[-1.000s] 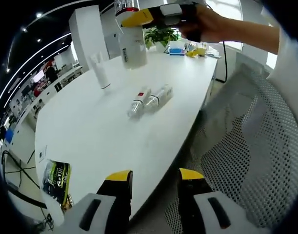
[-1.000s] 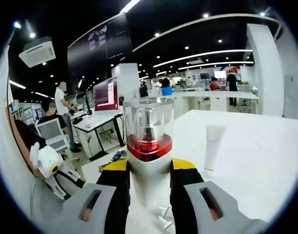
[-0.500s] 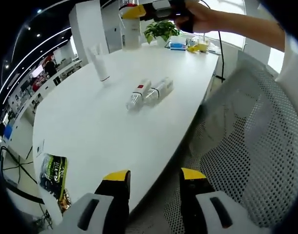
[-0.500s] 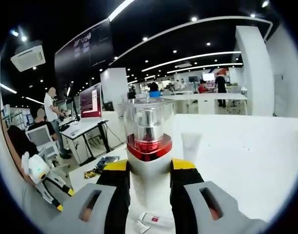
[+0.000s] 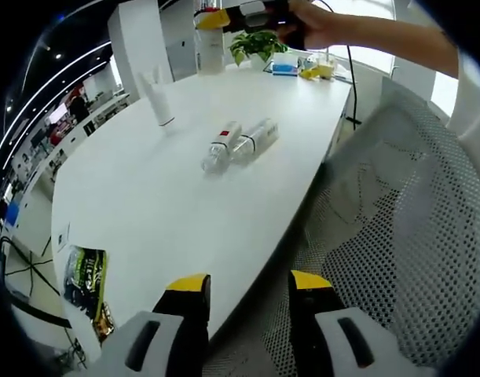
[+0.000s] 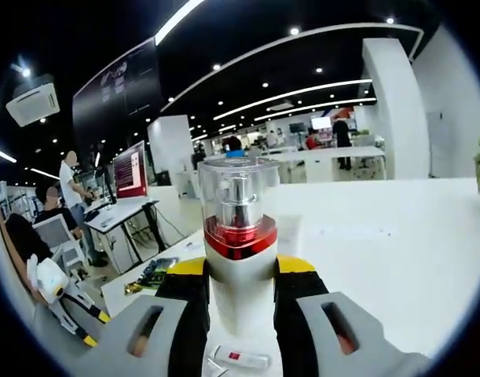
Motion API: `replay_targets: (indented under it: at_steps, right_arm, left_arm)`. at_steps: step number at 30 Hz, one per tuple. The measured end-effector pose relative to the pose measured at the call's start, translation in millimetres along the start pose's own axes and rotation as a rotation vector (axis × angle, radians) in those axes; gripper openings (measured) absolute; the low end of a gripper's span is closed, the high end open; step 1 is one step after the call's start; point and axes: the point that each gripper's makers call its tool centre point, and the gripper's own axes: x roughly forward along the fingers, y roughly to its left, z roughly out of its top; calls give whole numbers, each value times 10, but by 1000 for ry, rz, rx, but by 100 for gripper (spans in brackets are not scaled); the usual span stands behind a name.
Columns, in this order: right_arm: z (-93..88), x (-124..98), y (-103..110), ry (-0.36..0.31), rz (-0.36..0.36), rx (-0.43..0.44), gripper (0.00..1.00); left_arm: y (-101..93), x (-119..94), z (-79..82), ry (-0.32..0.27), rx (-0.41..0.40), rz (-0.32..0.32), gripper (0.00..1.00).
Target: Arrange the skincare products in the storage area until every visible bottle or jar stands upright without overlapping.
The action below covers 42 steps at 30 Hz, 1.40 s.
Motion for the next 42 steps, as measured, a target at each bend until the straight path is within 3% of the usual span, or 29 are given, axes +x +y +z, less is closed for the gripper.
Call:
replay_targets:
  at_steps: [17,26,42]
  right_arm:
    - [-120,29,-169,45,-54,-7,28]
    - [-177,149,-301,66,-69,-24,27]
    - [-388,427,-574,101,-33,-47,27]
  left_arm:
    - [43,-21,29,-15,4,15,38]
    - [61,-21,13,-9,2,20,37]
    - [74,-15,-30,8,-4,21,31]
